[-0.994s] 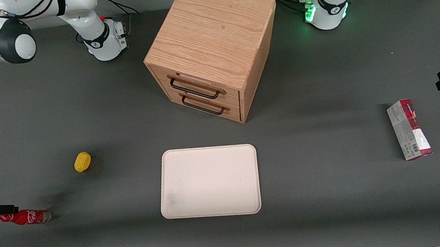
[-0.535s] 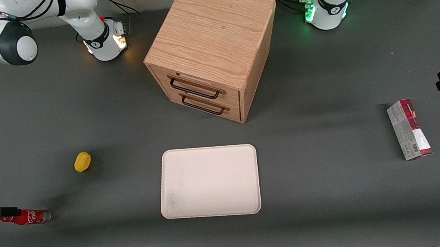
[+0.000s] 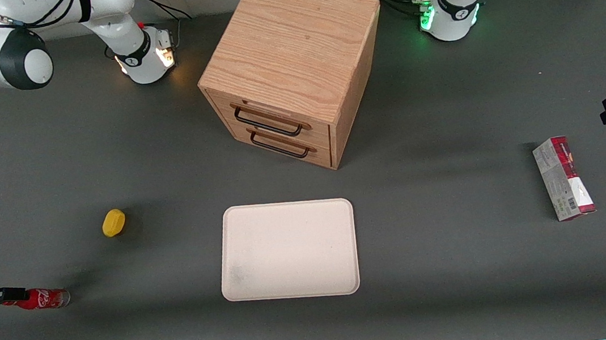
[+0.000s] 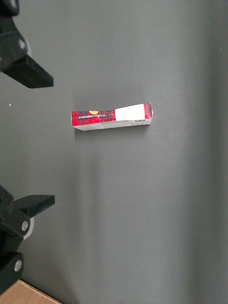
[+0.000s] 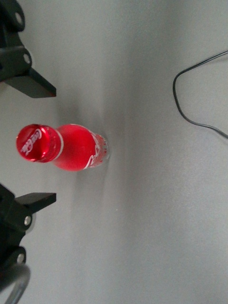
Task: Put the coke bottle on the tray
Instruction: 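Close the right gripper around the bottle's cap end, then lift the bottle off the table with the right gripper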
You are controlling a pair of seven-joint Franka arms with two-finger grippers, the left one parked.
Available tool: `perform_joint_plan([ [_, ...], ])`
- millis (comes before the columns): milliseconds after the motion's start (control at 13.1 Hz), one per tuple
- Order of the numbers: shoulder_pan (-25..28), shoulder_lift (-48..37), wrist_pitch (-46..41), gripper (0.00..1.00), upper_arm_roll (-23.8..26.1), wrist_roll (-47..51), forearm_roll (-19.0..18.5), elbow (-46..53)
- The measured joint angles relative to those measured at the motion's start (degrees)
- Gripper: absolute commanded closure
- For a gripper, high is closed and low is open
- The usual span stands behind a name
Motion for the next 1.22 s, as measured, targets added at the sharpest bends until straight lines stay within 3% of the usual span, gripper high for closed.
perform_joint_plan([
  [153, 0.24, 0.01, 0.42, 0.13, 0.01, 0.00, 0.00, 0.00],
  [229, 0.34, 0.02, 0.59, 0.23, 0.02, 0.00, 0.00, 0.00],
  [535, 0.56, 0.06, 0.82, 0.98, 0.02, 0.00, 0.00, 0.00],
  [1224, 0.53, 0.07, 0.73, 1.00, -0.10, 0.00, -0.15, 0.04],
])
